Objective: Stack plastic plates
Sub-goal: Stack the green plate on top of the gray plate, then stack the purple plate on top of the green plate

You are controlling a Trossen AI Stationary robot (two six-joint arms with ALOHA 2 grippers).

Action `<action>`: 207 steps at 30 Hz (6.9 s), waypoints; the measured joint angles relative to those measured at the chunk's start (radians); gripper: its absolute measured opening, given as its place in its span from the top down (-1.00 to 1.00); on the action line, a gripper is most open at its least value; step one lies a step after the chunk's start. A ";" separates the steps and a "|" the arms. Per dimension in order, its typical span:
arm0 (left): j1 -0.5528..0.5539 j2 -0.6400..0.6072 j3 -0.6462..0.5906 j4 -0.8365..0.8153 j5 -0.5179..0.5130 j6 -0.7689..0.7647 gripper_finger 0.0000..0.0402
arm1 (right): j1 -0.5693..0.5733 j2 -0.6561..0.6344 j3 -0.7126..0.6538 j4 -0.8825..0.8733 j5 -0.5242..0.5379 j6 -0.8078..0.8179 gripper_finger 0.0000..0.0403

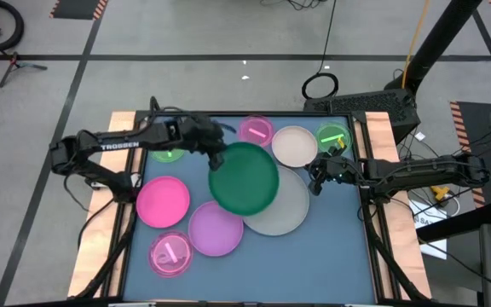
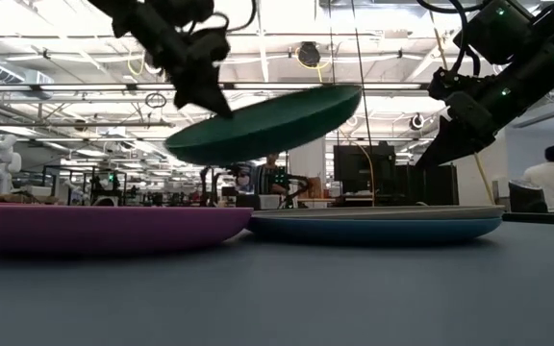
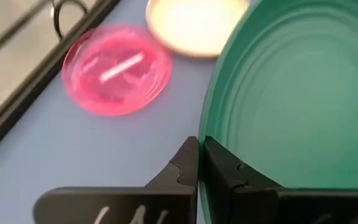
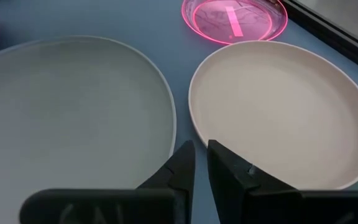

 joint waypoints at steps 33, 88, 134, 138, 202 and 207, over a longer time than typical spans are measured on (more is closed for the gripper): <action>-0.158 0.195 0.002 0.262 -0.137 -0.157 0.86 | -0.001 -0.033 -0.001 -0.014 0.007 -0.033 0.81; -0.464 -0.080 0.000 -0.343 -0.240 0.028 0.36 | 0.033 -0.028 0.001 0.446 -0.021 -0.156 0.81; -0.539 0.050 -0.448 0.282 -0.258 -0.235 0.36 | 0.032 -0.031 0.126 0.388 -0.051 -0.490 0.81; -0.539 0.050 -0.448 0.281 -0.258 -0.243 0.36 | 0.032 -0.031 0.126 0.382 -0.050 -0.490 0.81; -0.453 -0.316 -0.373 0.240 -0.396 -0.268 0.95 | 0.032 -0.031 0.125 0.381 -0.050 -0.491 0.81; -0.398 -0.261 -0.373 0.343 -0.395 -0.269 0.95 | 0.032 -0.031 0.125 0.382 -0.050 -0.496 0.81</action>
